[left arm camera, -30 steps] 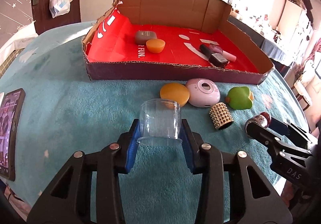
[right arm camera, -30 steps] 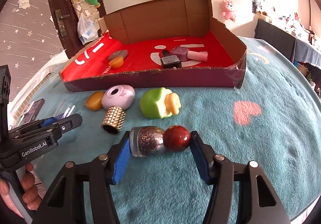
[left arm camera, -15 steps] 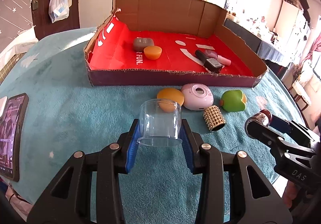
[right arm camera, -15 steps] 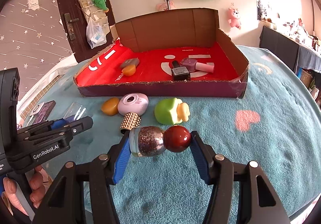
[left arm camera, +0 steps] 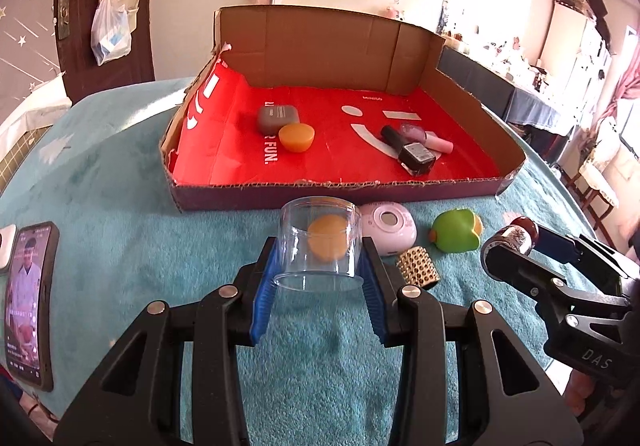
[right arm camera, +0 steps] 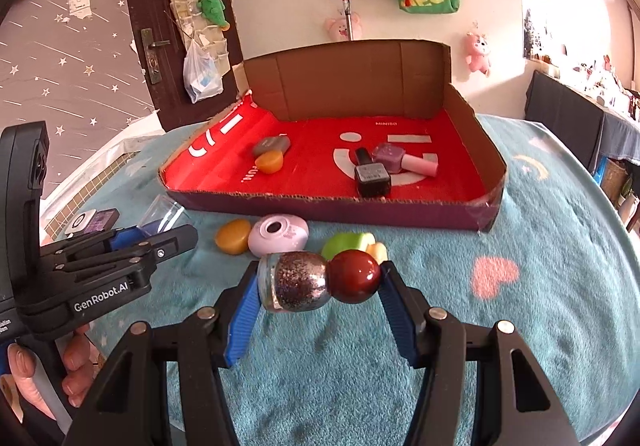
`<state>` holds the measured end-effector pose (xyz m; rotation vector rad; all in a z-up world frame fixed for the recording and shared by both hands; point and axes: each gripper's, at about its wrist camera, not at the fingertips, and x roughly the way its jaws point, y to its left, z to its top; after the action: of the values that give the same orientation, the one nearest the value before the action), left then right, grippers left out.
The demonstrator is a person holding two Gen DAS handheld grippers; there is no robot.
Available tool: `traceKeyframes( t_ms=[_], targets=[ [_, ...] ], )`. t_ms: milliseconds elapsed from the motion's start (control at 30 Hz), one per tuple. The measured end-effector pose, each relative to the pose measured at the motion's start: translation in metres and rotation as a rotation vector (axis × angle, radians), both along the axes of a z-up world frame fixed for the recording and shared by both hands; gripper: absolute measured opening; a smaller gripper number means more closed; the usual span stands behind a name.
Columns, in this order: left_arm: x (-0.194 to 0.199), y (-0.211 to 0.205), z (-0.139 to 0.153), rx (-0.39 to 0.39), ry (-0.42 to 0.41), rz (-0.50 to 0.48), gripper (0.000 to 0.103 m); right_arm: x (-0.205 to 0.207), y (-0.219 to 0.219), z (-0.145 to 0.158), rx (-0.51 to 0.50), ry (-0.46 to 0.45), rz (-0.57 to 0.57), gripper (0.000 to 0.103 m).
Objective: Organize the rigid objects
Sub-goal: 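Carry the glitter bottle and clear cup up and into the red-lined box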
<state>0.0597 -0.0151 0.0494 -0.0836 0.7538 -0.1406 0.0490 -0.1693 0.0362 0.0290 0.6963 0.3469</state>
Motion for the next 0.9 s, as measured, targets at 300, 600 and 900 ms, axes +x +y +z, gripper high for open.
traceKeyframes(
  t_ms=[300,600,900],
  targets=[
    [0.011,0.002,0.004,0.007,-0.009,-0.004,0.037,0.009,0.003,0.009,-0.011,-0.021,0.017,0.06],
    [0.025,0.0,0.012,0.014,-0.019,-0.025,0.037,0.02,0.002,0.015,-0.019,-0.031,0.028,0.06],
    [0.041,-0.001,0.02,0.023,-0.029,-0.041,0.037,0.035,0.001,0.021,-0.016,-0.031,0.042,0.06]
  ],
)
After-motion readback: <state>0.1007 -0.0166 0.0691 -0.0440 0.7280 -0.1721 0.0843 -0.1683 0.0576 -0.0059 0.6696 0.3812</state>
